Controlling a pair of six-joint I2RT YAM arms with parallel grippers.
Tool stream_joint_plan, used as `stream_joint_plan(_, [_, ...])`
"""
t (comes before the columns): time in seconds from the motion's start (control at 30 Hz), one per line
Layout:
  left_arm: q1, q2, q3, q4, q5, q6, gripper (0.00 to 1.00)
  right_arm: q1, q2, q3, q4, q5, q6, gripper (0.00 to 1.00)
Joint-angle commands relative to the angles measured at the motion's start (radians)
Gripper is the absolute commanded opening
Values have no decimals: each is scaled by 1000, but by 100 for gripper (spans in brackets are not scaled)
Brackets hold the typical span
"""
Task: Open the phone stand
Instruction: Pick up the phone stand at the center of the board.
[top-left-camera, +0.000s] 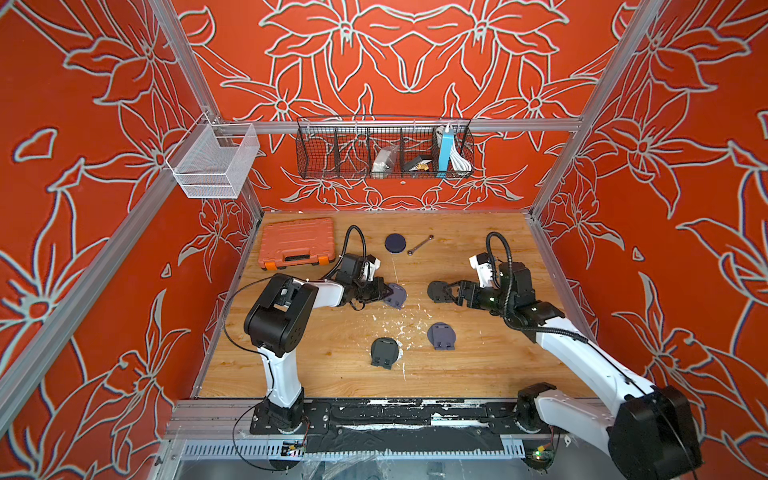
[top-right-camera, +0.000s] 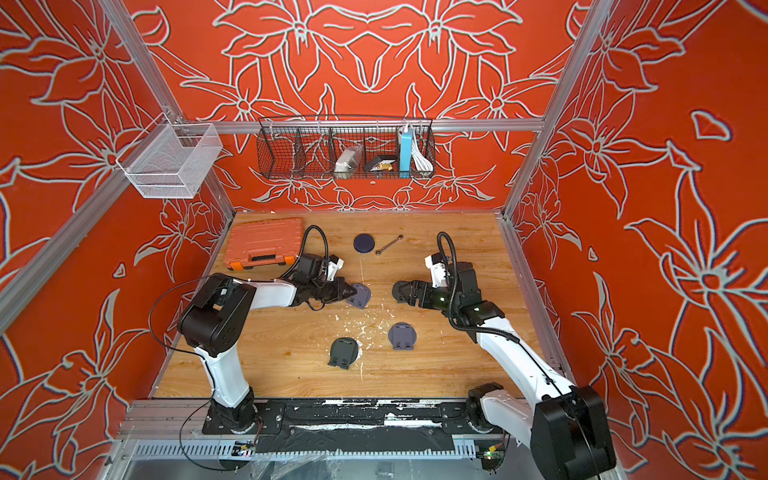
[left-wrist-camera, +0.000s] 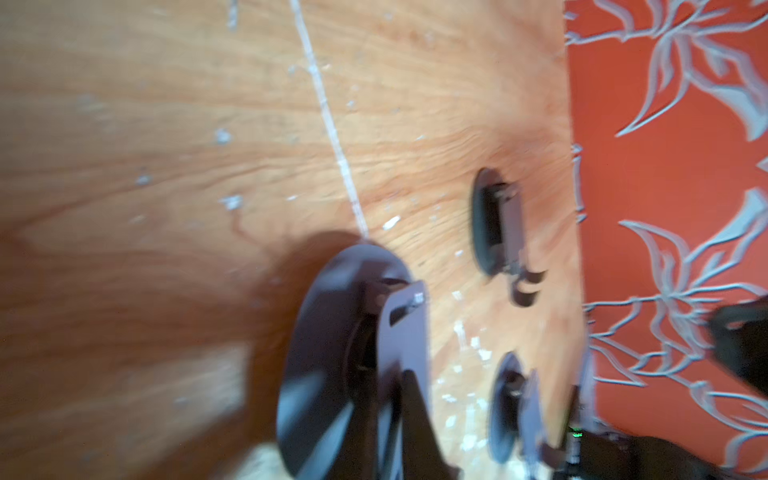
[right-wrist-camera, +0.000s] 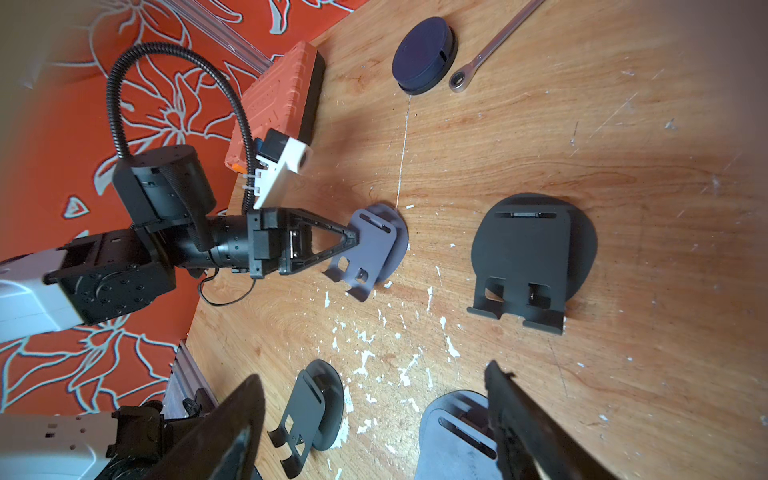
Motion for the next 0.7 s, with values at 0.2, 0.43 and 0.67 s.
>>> stream_joint_plan(0.2, [0, 21, -42, -92, -48, -10, 0, 6, 15, 16, 10, 14, 6, 81])
stream_joint_plan(0.43, [0, -46, -103, 10, 32, -179, 0, 6, 16, 40, -2, 1, 0, 74])
stream_joint_plan(0.67, [0, -190, -154, 97, 118, -363, 0, 6, 27, 39, 39, -80, 36, 68])
